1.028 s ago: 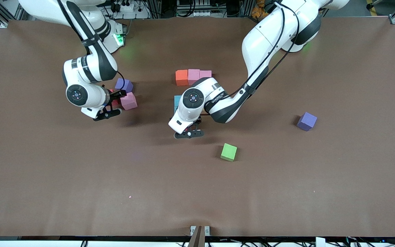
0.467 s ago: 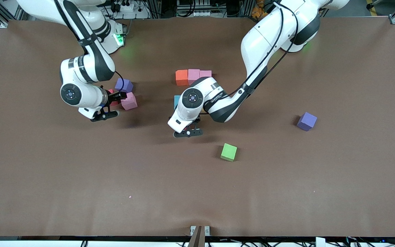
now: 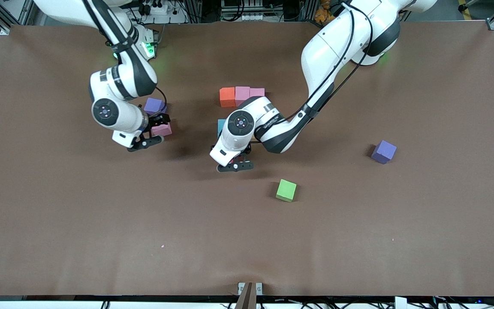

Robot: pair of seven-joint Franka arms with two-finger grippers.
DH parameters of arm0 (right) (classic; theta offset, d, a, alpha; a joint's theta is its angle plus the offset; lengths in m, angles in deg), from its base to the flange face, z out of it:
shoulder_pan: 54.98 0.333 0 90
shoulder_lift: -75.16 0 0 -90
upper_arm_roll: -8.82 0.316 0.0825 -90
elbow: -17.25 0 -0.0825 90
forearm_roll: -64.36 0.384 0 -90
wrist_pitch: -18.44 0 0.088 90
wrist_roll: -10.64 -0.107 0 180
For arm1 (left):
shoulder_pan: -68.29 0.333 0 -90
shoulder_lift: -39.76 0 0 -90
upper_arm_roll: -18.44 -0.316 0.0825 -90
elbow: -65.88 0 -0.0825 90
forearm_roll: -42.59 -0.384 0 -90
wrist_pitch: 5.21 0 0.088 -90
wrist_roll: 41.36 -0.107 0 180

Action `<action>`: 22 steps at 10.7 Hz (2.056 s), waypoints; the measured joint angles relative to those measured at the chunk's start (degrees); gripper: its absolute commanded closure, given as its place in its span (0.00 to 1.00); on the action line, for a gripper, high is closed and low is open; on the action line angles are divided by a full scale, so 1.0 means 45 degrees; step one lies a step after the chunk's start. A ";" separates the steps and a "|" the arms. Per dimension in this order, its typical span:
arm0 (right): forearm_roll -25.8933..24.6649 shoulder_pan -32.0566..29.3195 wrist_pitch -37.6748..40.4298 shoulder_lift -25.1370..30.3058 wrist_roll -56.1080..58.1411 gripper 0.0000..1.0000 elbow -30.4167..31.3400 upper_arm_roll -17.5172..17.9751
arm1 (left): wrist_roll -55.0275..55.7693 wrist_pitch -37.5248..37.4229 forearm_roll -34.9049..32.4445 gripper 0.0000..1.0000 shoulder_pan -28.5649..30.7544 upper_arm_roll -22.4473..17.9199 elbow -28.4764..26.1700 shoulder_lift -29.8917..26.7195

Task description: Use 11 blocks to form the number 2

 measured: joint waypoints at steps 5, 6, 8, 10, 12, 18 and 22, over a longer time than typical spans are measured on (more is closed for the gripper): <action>0.0000 0.0020 -0.1314 -0.0040 0.0004 0.00 0.0714 -0.0006 | 0.0000 -0.0274 0.0005 0.00 0.0036 0.0021 0.0369 -0.0307; 0.0000 0.0021 -0.1644 -0.0042 0.0005 0.00 0.0961 -0.0006 | 0.0001 -0.0598 0.0005 0.00 0.0165 -0.0033 0.0420 -0.0577; 0.0000 0.0026 -0.1963 -0.0041 0.0006 0.00 0.1286 -0.0005 | 0.0000 -0.1832 0.0005 0.00 0.0799 -0.0103 0.0451 -0.1269; 0.0000 0.0030 -0.2060 -0.0043 0.0006 0.00 0.1462 -0.0005 | -0.0193 -0.3463 0.0004 0.00 0.1759 -0.0092 0.0452 -0.1935; 0.0000 0.0033 -0.2072 -0.0052 0.0005 0.00 0.1525 -0.0007 | -0.1049 -0.4482 0.0005 0.00 0.2461 -0.0086 0.0435 -0.2198; 0.0000 0.0033 -0.2287 -0.0409 0.0003 0.14 0.1593 -0.0010 | -0.6564 -0.4551 -0.0891 0.00 0.3029 -0.0253 0.0100 -0.2033; 0.0000 0.0024 -0.2331 -0.0460 -0.0003 0.84 0.1581 -0.0024 | -0.9097 -0.3366 -0.0895 0.00 0.3573 -0.0283 -0.0424 -0.1609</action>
